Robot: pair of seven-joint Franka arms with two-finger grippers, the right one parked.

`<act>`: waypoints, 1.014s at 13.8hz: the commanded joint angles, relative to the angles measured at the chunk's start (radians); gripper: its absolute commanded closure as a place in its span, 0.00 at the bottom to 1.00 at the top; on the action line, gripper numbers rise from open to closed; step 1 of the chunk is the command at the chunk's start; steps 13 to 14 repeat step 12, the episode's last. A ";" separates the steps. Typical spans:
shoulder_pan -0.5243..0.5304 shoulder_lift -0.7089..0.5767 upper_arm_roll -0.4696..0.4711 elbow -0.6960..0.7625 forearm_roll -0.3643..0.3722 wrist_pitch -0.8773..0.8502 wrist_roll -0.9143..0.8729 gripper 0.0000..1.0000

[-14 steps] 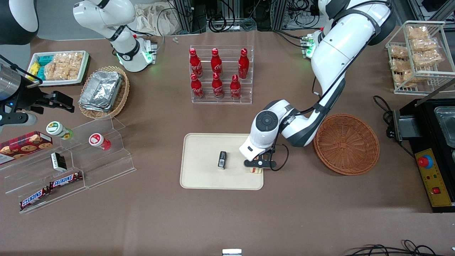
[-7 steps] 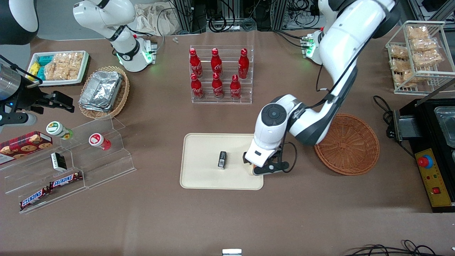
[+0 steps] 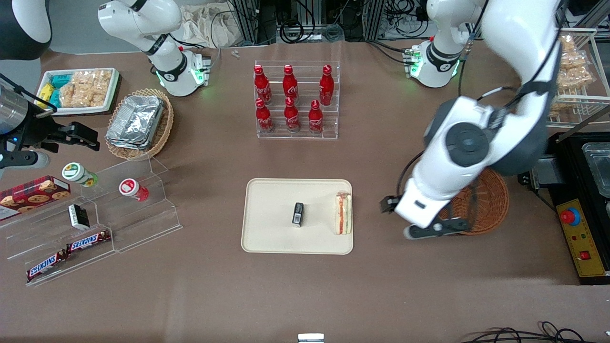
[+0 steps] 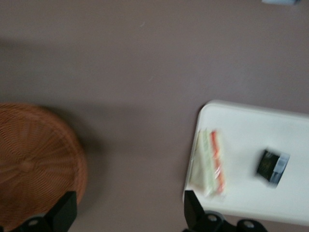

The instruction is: Place sandwich from basket to tray

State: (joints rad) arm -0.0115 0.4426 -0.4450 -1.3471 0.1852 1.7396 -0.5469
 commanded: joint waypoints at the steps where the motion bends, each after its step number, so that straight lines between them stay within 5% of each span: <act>1: 0.087 -0.171 0.011 -0.033 -0.107 -0.204 0.219 0.00; 6: -0.073 -0.424 0.395 -0.147 -0.190 -0.287 0.384 0.00; 14: -0.065 -0.464 0.419 -0.173 -0.217 -0.288 0.421 0.00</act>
